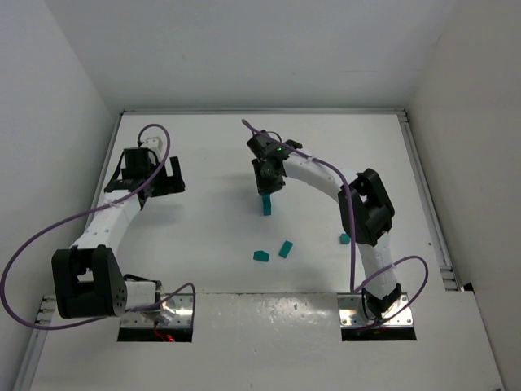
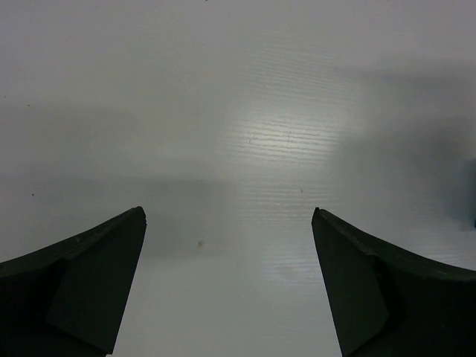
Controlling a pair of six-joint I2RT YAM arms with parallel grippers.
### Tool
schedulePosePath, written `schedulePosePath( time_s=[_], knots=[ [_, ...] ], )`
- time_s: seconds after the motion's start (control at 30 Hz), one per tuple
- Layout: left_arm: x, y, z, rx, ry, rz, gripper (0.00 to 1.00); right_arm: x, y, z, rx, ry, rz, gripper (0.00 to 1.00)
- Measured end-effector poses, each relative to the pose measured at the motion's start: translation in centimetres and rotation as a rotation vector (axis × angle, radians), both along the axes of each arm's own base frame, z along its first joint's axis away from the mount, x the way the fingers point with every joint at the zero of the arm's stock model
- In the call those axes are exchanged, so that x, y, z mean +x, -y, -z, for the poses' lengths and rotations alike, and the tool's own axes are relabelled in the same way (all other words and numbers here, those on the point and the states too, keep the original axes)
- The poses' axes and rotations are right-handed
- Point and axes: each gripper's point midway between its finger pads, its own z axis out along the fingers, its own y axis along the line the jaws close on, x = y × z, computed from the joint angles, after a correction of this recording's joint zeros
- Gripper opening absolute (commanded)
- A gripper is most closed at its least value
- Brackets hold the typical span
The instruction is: Build the wood block tower
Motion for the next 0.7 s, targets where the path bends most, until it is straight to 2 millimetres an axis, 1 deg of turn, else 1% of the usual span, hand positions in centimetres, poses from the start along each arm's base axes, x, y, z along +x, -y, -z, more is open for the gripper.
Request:
schedulePosePath(
  time_s=[0.43,0.6,0.7],
  knots=[
    [0.08,0.29,-0.08,-0.012,0.002,0.013,1.0,0.04,0.02,0.09,0.015,-0.013,0.019,0.22],
    [0.08,0.33,0.18,-0.014,-0.006,0.014,1.0,-0.01,-0.01,0.21,0.019,-0.02,0.019,0.26],
    [0.08,0.34,0.19,-0.014,-0.007,0.014,1.0,0.05,0.06,0.21,0.021,-0.021,0.023,0.26]
  ],
)
